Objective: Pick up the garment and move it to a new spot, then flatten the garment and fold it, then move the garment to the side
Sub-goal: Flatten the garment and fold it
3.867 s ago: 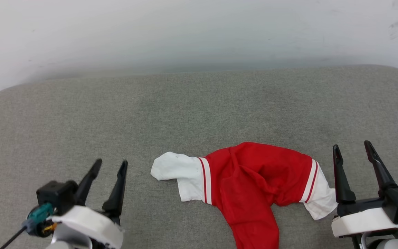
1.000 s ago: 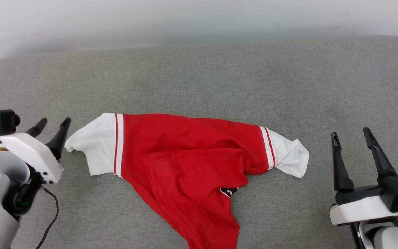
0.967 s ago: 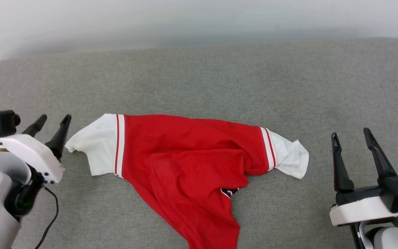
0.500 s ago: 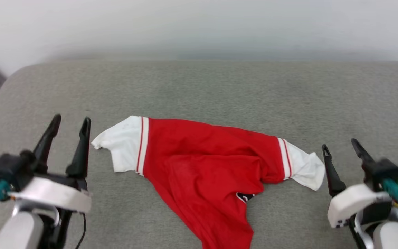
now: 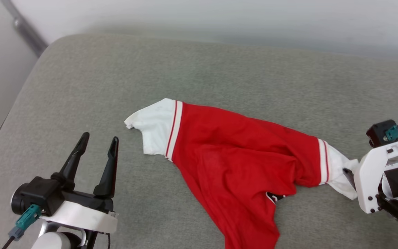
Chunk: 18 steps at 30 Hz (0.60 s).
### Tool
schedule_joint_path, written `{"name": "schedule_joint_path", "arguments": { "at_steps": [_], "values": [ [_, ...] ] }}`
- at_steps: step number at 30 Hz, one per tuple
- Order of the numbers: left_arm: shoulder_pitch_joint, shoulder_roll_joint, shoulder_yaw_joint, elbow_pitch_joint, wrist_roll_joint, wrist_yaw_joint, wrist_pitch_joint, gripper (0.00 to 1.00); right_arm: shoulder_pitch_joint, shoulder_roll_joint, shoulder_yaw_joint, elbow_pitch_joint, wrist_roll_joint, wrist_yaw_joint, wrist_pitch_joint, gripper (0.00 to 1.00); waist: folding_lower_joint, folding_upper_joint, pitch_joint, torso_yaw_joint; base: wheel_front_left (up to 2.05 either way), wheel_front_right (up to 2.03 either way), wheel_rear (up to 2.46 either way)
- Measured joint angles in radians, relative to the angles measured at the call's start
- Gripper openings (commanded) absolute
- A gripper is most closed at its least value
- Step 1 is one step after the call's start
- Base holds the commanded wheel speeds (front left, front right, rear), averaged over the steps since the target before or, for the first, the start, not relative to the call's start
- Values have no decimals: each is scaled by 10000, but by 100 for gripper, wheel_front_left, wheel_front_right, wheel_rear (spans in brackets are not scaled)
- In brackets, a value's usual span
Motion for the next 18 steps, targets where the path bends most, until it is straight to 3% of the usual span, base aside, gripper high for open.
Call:
{"name": "schedule_joint_path", "arguments": {
  "at_steps": [8, 9, 10, 11, 18],
  "values": [
    [-212, -412, 44, 207, 272, -282, 0, 100, 73, -29, 128, 1195, -17, -4, -159, 100, 0, 0, 430, 706, 0, 0, 0],
    [-232, -454, 56, 232, 284, -286, 0, 100, 82, -36, 157, 1279, -19, -4, -209, 95, 0, 0, 458, 766, 0, 0, 0],
    [-257, -500, 67, 257, 301, -305, 0, 100, 86, -75, 211, 1350, -19, -4, -267, 31, 0, 0, 475, 818, 0, 0, 0],
    [-270, -539, 77, 267, 322, -355, 0, 100, 85, -130, 284, 1386, -33, -4, -309, 0, 0, 0, 479, 857, 0, 0, 0],
    [-194, -604, 234, 382, 460, -435, 0, 100, -54, -652, 420, 1643, -527, 10, -1252, 0, 1, 0, 254, 857, 0, 0, 0]
  ]
}}
